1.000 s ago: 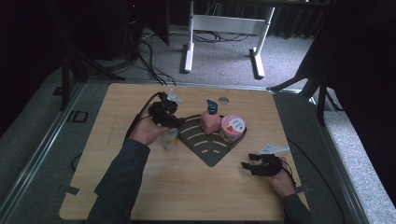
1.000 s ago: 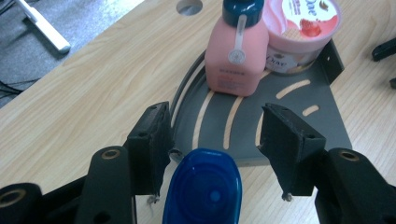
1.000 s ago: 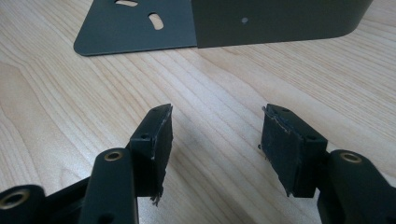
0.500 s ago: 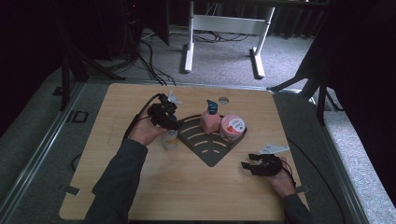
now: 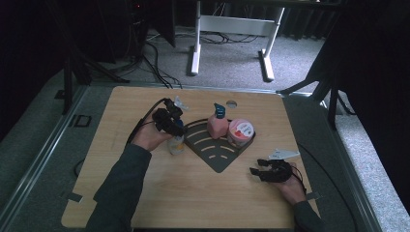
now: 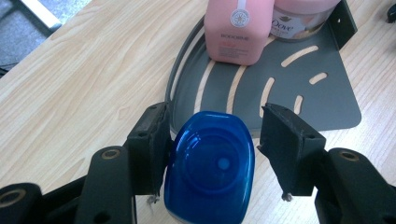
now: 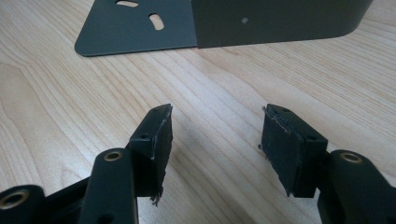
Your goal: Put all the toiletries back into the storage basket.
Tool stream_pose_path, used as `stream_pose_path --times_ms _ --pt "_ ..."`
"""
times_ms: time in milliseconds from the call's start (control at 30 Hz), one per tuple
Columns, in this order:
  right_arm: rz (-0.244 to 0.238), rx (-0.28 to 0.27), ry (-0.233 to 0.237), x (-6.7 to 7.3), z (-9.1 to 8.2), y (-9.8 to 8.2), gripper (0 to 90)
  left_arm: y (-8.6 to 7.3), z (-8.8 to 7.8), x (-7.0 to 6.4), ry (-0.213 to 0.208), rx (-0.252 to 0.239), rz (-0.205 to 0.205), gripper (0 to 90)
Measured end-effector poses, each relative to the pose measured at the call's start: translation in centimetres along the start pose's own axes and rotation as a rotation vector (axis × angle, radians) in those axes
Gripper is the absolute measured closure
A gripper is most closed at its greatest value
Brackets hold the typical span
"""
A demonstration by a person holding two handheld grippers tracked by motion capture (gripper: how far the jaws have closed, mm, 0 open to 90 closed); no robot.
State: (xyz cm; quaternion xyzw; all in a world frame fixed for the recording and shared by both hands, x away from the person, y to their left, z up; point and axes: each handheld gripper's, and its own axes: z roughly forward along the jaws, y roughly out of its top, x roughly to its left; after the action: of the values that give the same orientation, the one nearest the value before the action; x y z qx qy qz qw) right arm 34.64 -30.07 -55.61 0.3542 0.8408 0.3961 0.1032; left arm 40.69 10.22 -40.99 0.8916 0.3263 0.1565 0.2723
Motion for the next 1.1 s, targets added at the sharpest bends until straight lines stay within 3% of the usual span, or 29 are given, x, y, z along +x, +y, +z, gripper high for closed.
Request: stream_pose_path --times_ms 1100 --pt "-0.001 0.001 0.002 0.0 0.0 0.0 42.6 -0.4 1.4 0.4 -0.017 0.106 0.029 44.7"
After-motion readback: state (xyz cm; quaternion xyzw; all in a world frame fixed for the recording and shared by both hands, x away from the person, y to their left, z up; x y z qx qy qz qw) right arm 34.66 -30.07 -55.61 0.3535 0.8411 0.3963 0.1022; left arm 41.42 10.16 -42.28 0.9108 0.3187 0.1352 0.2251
